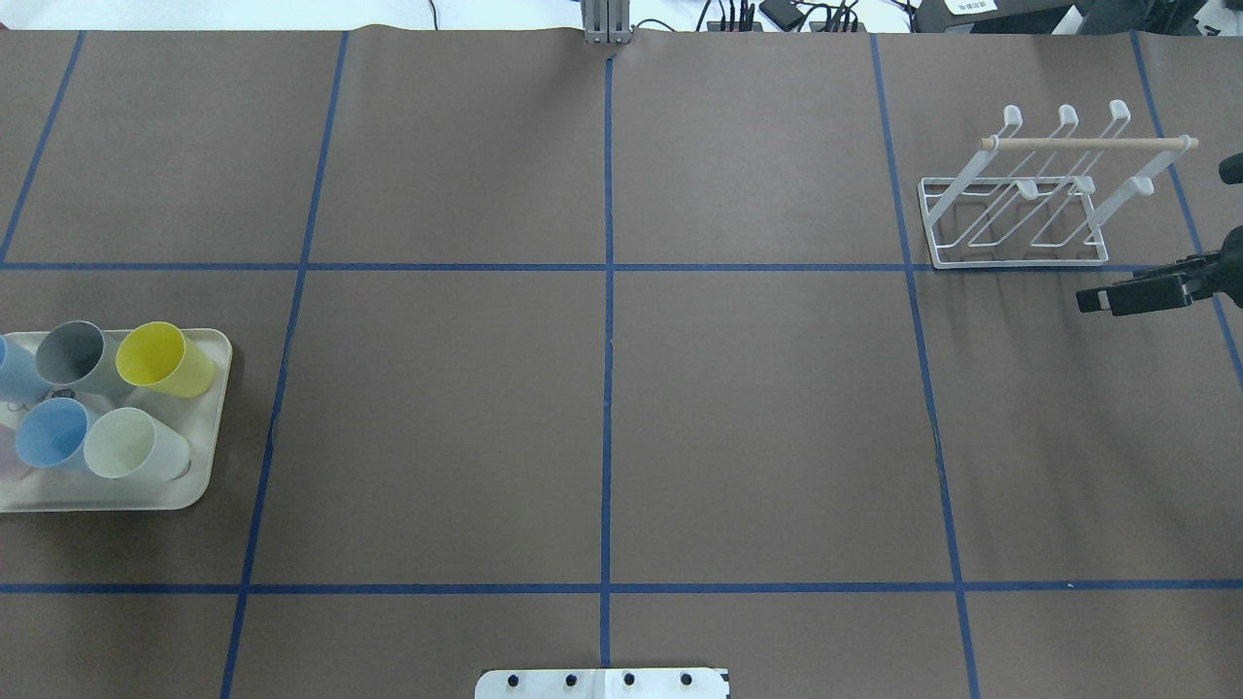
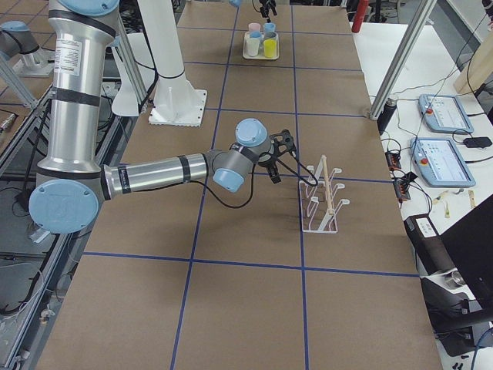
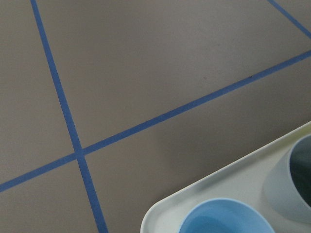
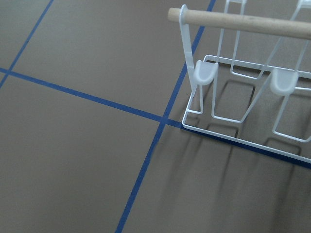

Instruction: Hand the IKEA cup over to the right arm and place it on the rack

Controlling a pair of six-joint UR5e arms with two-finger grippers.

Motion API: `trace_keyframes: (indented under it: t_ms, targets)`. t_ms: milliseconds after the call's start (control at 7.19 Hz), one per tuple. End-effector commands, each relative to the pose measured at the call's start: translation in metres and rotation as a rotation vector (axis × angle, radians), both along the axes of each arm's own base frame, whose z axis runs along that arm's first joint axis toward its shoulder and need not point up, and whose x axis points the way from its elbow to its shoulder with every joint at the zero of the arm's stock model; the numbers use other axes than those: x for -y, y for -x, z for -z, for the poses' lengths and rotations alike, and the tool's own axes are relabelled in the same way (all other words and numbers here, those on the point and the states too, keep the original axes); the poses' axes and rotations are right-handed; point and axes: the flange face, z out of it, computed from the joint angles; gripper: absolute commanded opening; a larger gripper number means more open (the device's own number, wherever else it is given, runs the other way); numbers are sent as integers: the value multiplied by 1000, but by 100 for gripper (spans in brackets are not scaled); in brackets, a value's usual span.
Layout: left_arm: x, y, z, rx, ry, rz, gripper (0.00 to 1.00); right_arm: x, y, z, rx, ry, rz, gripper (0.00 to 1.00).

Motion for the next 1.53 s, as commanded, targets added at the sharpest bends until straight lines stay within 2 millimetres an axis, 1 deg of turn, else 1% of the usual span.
trace_keyframes:
  t_ms: [0, 278, 417, 556, 695, 834, 973, 1251, 1390]
  targets:
    - [-2, -8, -11, 11, 12, -17, 82, -2, 4, 3, 4, -5, 10, 100]
    - [-3, -16, -12, 11, 11, -37, 64, -2, 6, 3, 5, -6, 17, 100]
    - [-4, -20, -11, 10, 10, -46, 61, -3, 5, 3, 4, -4, 17, 100]
    - [-4, -23, -11, 8, 9, -55, 54, -3, 5, 2, 4, -4, 17, 100]
    - [-4, -23, -10, 5, 5, -56, 41, -4, 5, 2, 5, -9, 15, 100]
    - [-4, -23, -8, -2, -4, -56, 16, -7, 4, 0, 15, -23, 16, 100]
    - [-4, -22, -6, -6, -12, -57, 0, -8, 3, -1, 15, -22, 17, 100]
    - [-1, -25, 2, -26, -34, -64, 0, -5, 5, 4, 19, -33, 18, 100]
    - [15, -22, 11, -35, -39, -42, 0, 1, 9, 14, 29, -60, 18, 99]
